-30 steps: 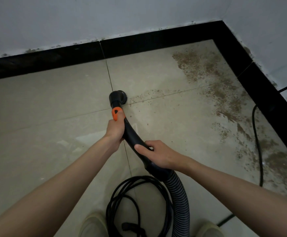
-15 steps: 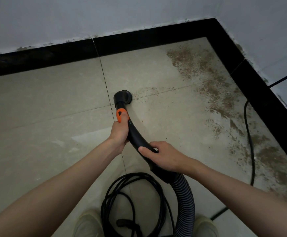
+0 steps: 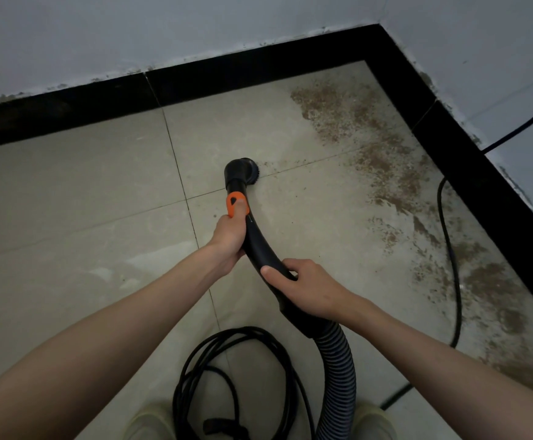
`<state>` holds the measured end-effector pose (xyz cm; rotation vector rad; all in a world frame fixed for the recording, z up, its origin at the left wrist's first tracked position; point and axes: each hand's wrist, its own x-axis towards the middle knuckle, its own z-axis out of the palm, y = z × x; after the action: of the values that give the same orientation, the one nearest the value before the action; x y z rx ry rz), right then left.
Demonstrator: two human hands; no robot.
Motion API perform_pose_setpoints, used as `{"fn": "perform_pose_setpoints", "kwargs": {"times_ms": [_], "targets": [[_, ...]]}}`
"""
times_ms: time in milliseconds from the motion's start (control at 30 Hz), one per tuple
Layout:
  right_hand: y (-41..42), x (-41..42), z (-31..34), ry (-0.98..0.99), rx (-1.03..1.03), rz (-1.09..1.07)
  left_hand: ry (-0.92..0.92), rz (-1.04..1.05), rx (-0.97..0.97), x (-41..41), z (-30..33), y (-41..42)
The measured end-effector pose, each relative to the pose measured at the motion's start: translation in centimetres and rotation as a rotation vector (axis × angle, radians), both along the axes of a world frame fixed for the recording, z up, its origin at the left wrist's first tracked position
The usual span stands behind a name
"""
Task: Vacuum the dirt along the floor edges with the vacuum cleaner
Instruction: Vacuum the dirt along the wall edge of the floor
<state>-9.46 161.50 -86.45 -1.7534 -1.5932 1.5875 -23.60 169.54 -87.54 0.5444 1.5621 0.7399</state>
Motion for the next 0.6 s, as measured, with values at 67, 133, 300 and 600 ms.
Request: {"fn": "perform_pose_setpoints", "kwargs": {"times_ms": [67, 133, 300, 600], "targets": [[0.2, 0.6, -0.1, -0.011, 0.004, -0.016, 0.001, -0.02, -0.002, 0.6, -0.1, 0.5], [0.5, 1.0, -0.2, -0.02, 0.01, -0.031, -0.006, -0.036, -0.002, 1.3, -0.1, 1.0], [0.9, 2.0, -0.2, -0.053, 0.029, -0.068, -0.004, -0.078, 0.0, 2.9, -0.2, 2.0], [0.4, 3.9, -1.1, -0.184, 0.06, -0.177, -0.041, -0.244, -0.043, 6.8, -0.3, 3.5]]}}
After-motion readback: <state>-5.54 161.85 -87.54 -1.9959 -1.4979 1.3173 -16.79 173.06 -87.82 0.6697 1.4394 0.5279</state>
